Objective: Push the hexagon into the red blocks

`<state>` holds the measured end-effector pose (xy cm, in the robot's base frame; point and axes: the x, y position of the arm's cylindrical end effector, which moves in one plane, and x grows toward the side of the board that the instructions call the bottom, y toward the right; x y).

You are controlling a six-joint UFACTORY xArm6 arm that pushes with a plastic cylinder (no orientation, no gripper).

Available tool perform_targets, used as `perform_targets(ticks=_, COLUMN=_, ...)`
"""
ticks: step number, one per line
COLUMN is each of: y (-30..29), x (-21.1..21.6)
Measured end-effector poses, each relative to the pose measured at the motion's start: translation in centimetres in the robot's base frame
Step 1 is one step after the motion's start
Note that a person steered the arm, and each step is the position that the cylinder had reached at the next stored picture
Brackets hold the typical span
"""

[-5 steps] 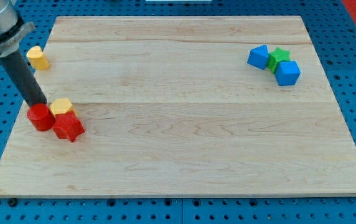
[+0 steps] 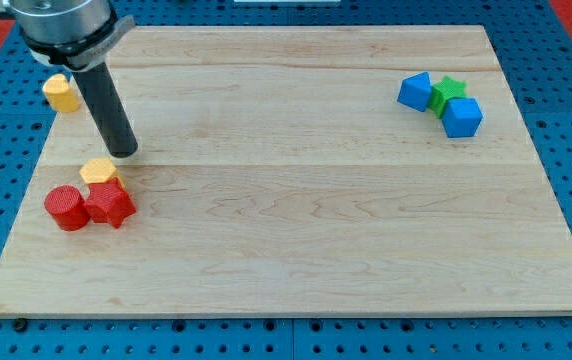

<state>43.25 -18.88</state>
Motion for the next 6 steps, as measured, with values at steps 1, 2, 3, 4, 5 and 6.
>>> perform_targets(ticks=1, y=0.0, x=3.6)
perform_targets(ticks=2, y=-0.1, x=5.2)
perform_targets(ticks=3, y=-0.4, x=5.6)
perform_targets(ticks=4, y=-1.6, x=6.8)
perform_targets(ticks=5, y=-0.4, x=4.3)
perform_targets(ticks=6, y=-0.7, x=-0.6)
